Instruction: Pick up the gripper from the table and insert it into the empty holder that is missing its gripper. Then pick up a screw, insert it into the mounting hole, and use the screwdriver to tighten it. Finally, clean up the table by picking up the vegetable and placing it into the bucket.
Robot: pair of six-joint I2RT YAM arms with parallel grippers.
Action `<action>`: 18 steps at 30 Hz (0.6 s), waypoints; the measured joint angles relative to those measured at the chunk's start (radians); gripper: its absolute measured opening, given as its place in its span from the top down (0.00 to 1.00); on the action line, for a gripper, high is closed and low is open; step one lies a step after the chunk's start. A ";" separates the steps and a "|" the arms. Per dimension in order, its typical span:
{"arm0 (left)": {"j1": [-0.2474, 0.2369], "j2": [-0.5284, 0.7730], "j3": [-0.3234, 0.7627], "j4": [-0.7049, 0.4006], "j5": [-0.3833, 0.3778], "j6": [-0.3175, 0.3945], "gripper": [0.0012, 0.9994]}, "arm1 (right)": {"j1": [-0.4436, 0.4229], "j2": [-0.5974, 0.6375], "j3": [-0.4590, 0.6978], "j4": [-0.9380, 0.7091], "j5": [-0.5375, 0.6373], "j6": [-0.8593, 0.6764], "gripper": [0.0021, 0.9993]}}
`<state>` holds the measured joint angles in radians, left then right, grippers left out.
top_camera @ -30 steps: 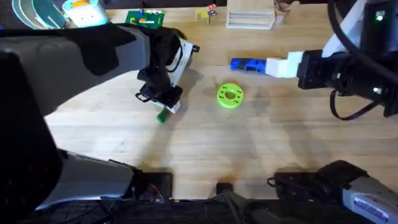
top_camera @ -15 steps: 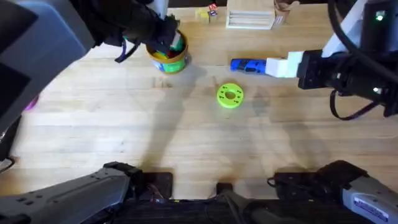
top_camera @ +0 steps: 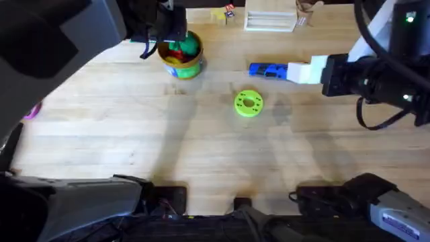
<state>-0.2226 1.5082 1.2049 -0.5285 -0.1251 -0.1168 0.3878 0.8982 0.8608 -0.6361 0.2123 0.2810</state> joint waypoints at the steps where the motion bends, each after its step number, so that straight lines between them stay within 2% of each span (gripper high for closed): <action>1: 0.000 0.001 0.000 0.002 -0.008 -0.008 0.98 | 0.000 0.000 0.000 0.000 0.000 0.000 0.01; 4: 0.000 0.013 0.000 0.002 -0.032 -0.025 0.97 | 0.000 0.000 0.000 0.000 0.000 0.000 0.01; 5: 0.000 0.020 0.000 0.002 -0.037 -0.030 0.88 | 0.000 0.000 0.000 0.000 0.000 0.000 0.01; 6: 0.000 0.028 0.000 0.002 -0.040 -0.035 0.78 | 0.000 0.000 0.000 0.000 0.000 0.000 0.01; 10: 0.000 0.052 0.000 0.002 -0.050 -0.042 0.14 | 0.000 0.000 0.000 -0.001 -0.003 0.000 0.01; 11: 0.000 0.052 0.000 0.002 -0.051 -0.049 0.05 | 0.000 0.000 0.000 -0.003 -0.007 0.000 0.01; 13: 0.000 0.049 0.000 0.001 -0.053 -0.049 0.01 | 0.000 0.000 0.000 -0.022 -0.013 -0.006 0.01; 18: -0.004 0.018 0.000 -0.028 -0.053 -0.031 0.00 | 0.000 0.000 0.018 -0.158 -0.023 -0.020 0.01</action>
<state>-0.2262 1.5259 1.2049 -0.5560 -0.1781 -0.1480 0.3878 0.8982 0.8783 -0.7942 0.1888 0.2607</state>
